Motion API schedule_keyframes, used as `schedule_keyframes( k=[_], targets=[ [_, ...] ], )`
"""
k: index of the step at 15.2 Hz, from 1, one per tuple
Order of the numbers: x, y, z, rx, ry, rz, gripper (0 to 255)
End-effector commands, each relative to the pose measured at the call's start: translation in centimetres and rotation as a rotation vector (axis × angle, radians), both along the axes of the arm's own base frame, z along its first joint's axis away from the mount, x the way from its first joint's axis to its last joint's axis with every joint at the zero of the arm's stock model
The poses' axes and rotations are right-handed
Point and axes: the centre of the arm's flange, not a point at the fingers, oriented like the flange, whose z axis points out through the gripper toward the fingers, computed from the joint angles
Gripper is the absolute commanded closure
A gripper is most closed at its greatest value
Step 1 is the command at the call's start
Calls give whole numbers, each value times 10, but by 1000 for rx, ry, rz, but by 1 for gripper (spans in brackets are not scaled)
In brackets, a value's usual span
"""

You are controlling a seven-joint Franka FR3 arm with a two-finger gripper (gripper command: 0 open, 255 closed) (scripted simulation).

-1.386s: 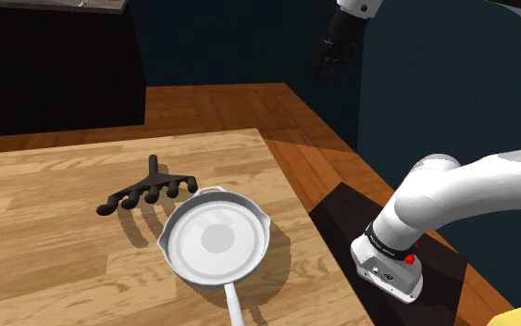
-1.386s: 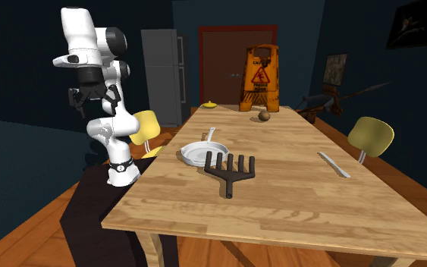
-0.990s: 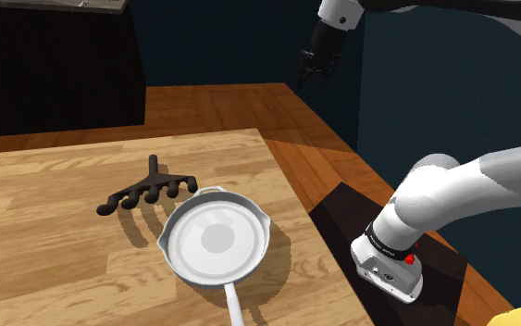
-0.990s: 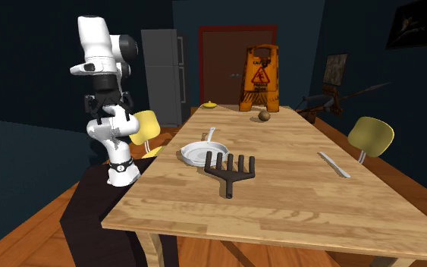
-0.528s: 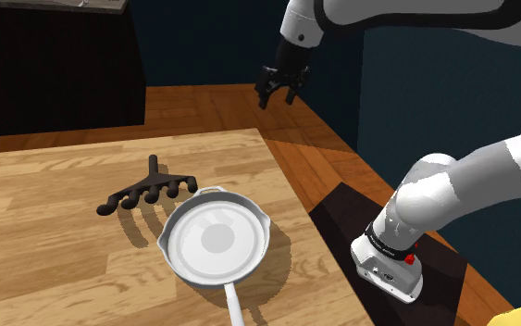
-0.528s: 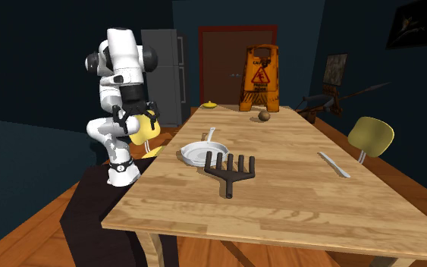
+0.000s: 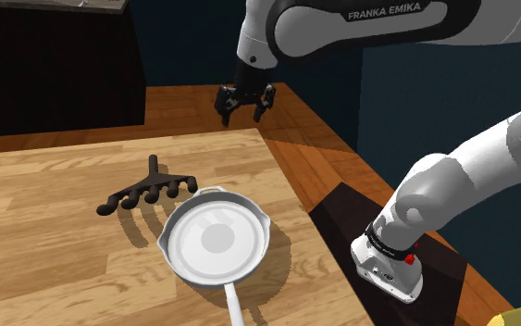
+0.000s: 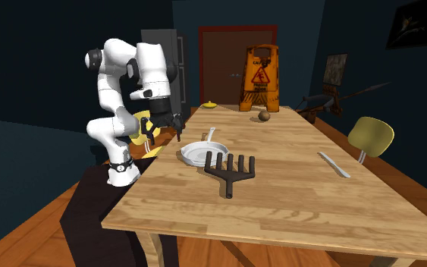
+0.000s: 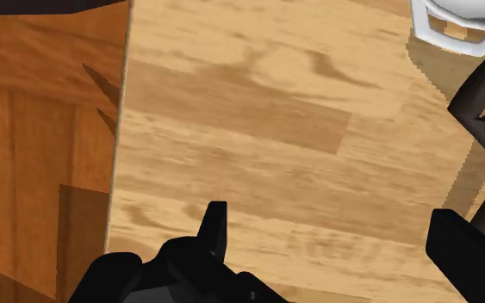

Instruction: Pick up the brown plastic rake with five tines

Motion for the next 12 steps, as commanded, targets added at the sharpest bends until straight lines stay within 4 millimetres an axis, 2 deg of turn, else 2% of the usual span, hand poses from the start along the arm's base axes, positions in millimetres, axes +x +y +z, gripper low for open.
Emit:
schedule_keyframes(
  k=[1, 12],
  targets=[
    [12, 24, -11, 7, 3, -21, 0],
    [81, 138, -65, 33, 15, -128, 0]
  ],
)
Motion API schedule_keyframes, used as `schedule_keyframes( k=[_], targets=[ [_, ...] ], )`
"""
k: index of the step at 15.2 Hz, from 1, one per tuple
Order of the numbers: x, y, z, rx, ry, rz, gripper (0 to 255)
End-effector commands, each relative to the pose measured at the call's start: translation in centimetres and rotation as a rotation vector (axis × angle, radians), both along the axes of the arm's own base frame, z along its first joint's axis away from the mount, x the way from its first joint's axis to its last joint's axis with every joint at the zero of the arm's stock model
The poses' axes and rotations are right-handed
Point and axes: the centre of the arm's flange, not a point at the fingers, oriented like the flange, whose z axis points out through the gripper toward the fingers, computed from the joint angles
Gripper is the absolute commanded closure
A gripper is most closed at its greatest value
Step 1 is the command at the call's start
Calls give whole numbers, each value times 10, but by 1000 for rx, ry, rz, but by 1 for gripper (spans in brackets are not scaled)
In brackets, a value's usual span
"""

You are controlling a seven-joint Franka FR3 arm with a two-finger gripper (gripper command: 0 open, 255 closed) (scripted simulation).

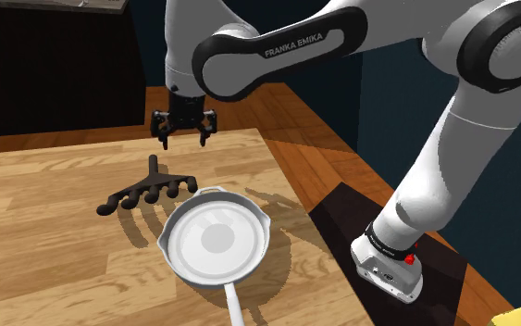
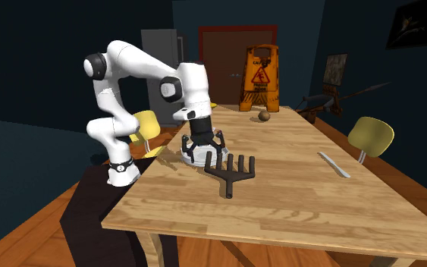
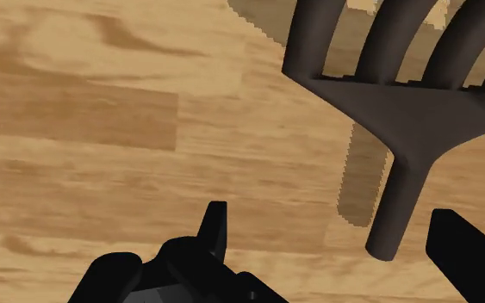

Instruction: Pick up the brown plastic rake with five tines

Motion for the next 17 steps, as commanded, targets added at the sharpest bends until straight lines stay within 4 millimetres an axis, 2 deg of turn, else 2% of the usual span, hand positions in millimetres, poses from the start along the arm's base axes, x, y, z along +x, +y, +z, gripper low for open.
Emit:
schedule_keyframes(
  k=[1, 6, 13, 16, 17],
  targets=[
    [13, 23, -10, 6, 1, -23, 0],
    [48, 73, -33, 18, 6, -71, 0],
    [48, 73, -70, 18, 6, -71, 0],
    [48, 73, -73, 18, 6, -71, 0],
    [48, 73, -73, 18, 6, -71, 255]
  ],
)
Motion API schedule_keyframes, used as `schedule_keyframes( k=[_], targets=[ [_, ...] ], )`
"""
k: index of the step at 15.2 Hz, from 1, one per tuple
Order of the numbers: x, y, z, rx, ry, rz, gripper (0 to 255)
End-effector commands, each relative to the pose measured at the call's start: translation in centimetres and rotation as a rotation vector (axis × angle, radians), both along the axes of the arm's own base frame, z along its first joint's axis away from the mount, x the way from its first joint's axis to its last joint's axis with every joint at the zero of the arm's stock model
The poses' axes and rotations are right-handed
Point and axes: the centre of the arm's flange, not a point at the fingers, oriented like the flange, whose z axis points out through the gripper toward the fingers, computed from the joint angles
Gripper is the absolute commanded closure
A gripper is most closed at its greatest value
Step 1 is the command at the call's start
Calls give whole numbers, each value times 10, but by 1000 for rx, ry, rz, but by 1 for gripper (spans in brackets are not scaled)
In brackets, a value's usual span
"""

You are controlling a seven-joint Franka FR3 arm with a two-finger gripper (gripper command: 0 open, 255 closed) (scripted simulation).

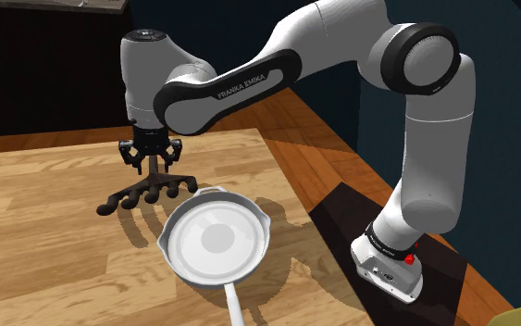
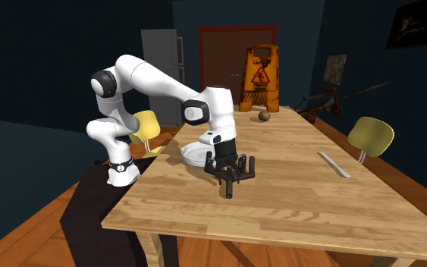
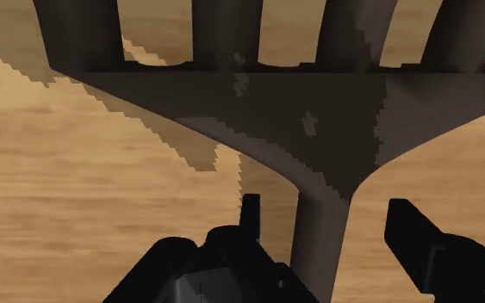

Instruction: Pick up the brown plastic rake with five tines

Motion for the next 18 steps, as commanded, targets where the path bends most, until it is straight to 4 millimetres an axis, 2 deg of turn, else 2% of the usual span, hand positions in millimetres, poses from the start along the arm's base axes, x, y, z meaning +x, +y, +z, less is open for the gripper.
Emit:
schedule_keyframes(
  k=[1, 9, 18],
  targets=[
    [0, 0, 0, 0, 0, 0, 255],
    [0, 0, 0, 0, 0, 0, 255],
    [0, 0, 47, 0, 0, 0, 255]
  ],
)
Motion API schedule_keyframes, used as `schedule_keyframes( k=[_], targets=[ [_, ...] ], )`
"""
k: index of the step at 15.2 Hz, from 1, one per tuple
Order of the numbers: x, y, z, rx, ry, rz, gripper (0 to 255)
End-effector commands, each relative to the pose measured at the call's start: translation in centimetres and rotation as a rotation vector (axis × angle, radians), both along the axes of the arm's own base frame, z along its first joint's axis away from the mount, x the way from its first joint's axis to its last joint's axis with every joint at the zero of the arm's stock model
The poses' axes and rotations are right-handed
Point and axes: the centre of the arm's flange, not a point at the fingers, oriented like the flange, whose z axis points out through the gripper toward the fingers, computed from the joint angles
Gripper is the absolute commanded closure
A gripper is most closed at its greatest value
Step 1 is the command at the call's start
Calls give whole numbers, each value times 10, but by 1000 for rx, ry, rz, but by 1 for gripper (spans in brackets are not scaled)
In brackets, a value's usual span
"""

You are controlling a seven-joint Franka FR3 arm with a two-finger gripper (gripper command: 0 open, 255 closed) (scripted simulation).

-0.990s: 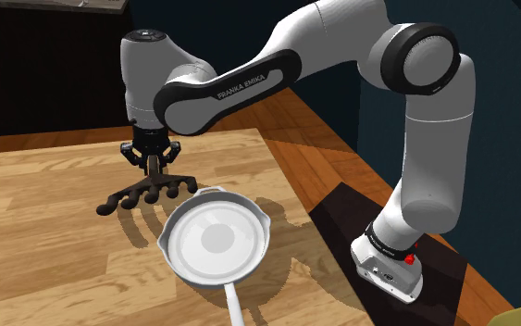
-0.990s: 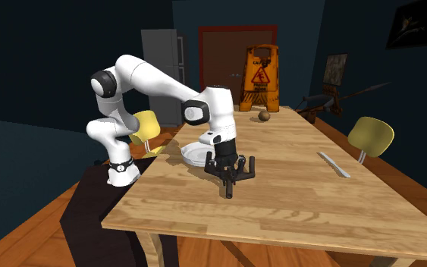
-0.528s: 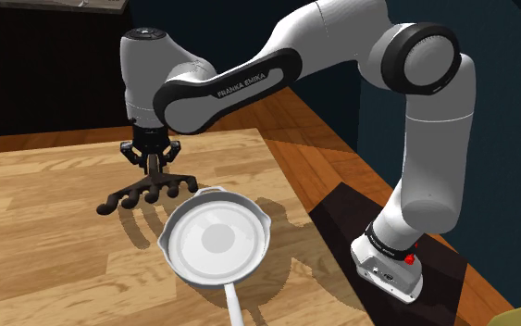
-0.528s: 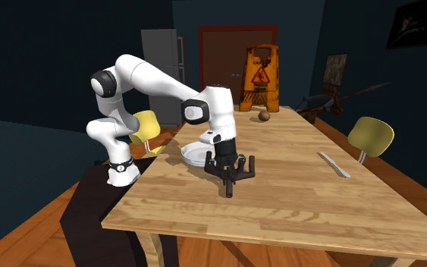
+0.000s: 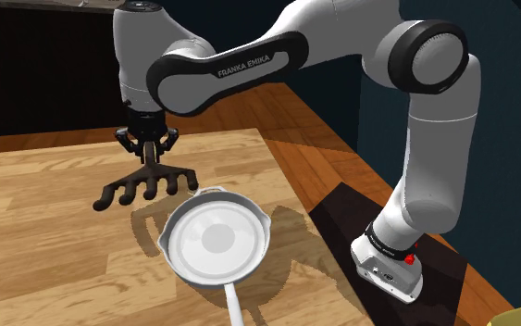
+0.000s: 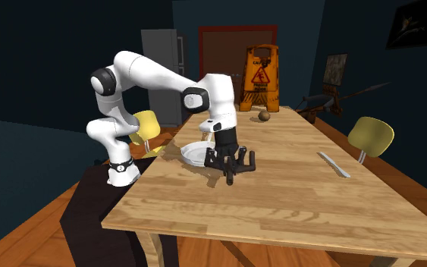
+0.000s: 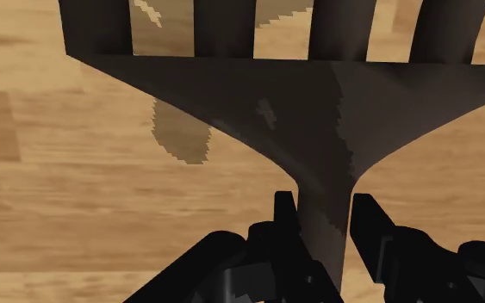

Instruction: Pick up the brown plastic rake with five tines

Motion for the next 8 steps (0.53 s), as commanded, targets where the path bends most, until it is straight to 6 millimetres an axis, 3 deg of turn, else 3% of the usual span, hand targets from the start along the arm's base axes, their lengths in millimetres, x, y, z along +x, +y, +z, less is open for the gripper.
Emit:
schedule_keyframes(
  k=[1, 6, 8],
  targets=[
    [-1, 0, 11, 0, 0, 0, 255],
    [-1, 0, 38, 0, 0, 0, 255],
    [-1, 0, 39, 0, 0, 0, 255]
  ],
)
